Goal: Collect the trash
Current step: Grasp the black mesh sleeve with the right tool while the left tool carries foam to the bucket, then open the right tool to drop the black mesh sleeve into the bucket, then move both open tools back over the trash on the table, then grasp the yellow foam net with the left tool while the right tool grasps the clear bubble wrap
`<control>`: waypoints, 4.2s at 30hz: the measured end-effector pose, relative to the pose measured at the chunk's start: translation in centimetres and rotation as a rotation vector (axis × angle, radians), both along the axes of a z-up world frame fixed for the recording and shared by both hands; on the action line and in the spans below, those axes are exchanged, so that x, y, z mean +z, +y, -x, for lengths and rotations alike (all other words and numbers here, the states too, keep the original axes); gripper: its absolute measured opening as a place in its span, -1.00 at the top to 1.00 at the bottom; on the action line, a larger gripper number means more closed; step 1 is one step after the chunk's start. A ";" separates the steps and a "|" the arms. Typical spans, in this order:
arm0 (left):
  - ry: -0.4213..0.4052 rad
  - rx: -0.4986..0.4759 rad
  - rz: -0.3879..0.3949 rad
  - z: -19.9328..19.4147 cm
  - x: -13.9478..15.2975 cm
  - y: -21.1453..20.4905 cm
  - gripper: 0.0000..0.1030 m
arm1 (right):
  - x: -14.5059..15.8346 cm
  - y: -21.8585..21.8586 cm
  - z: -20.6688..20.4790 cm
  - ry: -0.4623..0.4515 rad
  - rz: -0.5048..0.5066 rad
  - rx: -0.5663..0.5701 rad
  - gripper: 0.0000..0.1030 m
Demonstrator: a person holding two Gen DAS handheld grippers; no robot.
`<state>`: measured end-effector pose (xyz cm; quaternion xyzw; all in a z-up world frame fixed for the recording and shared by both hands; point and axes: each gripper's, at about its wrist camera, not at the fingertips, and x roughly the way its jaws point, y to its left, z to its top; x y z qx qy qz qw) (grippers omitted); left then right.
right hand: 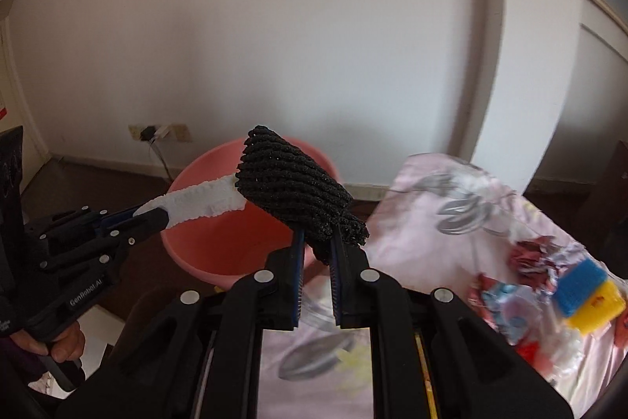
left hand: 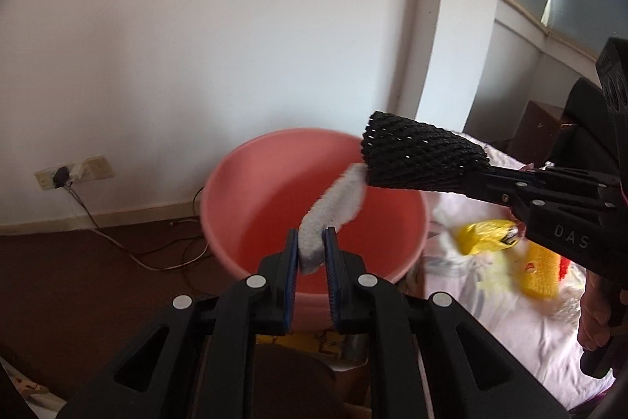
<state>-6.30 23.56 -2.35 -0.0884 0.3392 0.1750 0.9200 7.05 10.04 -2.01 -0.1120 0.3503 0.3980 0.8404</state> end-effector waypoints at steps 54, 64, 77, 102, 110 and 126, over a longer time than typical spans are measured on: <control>-0.066 -0.382 0.171 -4.2 0.2 -12.3 0.17 | 0.5 -14.8 1.5 0.096 -0.075 -0.231 0.35; -0.017 -0.480 0.166 -6.0 -0.6 -16.6 0.07 | -3.0 -22.8 3.1 0.197 -0.020 -0.251 0.26; 0.077 -0.500 0.180 -8.1 -2.4 -18.2 0.04 | -6.5 -23.6 3.8 0.196 0.072 -0.168 0.01; 0.240 -0.553 0.153 -11.2 -7.1 -22.9 0.05 | -6.9 -28.4 4.9 0.225 -0.015 -0.254 0.56; 0.224 -0.548 0.114 -10.2 -6.2 -22.6 0.78 | -6.1 -29.5 5.0 0.208 -0.053 -0.282 0.56; 0.043 -0.484 0.059 -7.3 -1.7 -19.2 0.83 | -5.2 -27.4 4.4 0.203 -0.094 -0.257 0.56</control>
